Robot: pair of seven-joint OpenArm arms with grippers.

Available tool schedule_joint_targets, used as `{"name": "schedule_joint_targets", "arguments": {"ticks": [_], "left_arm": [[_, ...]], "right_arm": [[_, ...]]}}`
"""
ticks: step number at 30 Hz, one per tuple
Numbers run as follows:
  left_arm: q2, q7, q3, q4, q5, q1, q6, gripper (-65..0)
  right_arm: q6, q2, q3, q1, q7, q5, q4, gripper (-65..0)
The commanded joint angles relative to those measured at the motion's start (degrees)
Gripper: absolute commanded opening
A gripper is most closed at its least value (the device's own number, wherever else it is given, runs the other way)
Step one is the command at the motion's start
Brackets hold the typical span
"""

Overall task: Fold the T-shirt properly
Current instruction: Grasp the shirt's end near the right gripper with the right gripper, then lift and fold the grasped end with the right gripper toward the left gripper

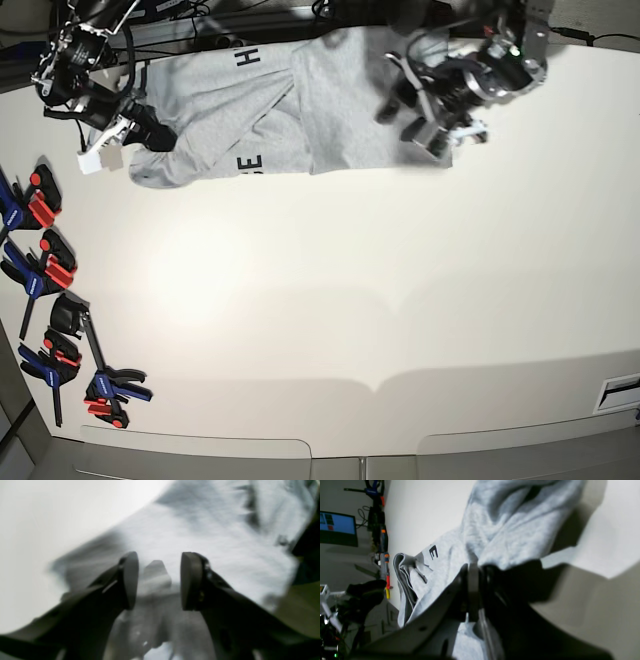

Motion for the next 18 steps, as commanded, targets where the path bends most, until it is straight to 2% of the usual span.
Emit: {"name": "schedule_joint_targets", "arguments": {"ticks": [1,4,6,7,12,14,18], "left_arm": [[-0.9,-1.1,-1.4,1.3,-0.8,0.1,0.5,-44.1],[-3.1,-1.3,-5.7,1.1,-0.8,1.5,2.7,-53.6],[-4.2,-1.4,-8.6,0.9,-0.8,3.3,4.4,-62.8],[-4.5,-1.4,-9.9,0.7,-0.8,4.3,5.2,-65.0],[-4.7,-4.3,-13.7,-3.8,-0.8,8.5,6.7,-65.0],[-4.5,-4.7,-13.6,-7.0,-0.9,8.7,6.7,-65.0],[-4.5,-4.8,-13.5,-12.5,-4.2,8.4,6.6,-65.0]], "right_arm": [[0.2,1.1,0.2,0.7,0.6,1.5,0.6,-65.0],[0.2,1.9,0.3,1.0,0.7,2.1,0.7,-65.0],[0.2,2.5,0.6,1.0,0.7,4.8,1.3,-65.0],[0.2,2.6,0.8,1.0,0.7,6.2,2.0,-65.0],[1.0,1.2,1.3,1.0,0.6,11.2,9.3,-65.0],[1.0,-1.3,1.3,1.0,0.6,13.4,13.5,-65.0],[1.0,-8.6,-0.4,-0.4,0.6,13.5,22.3,-65.0]]}}
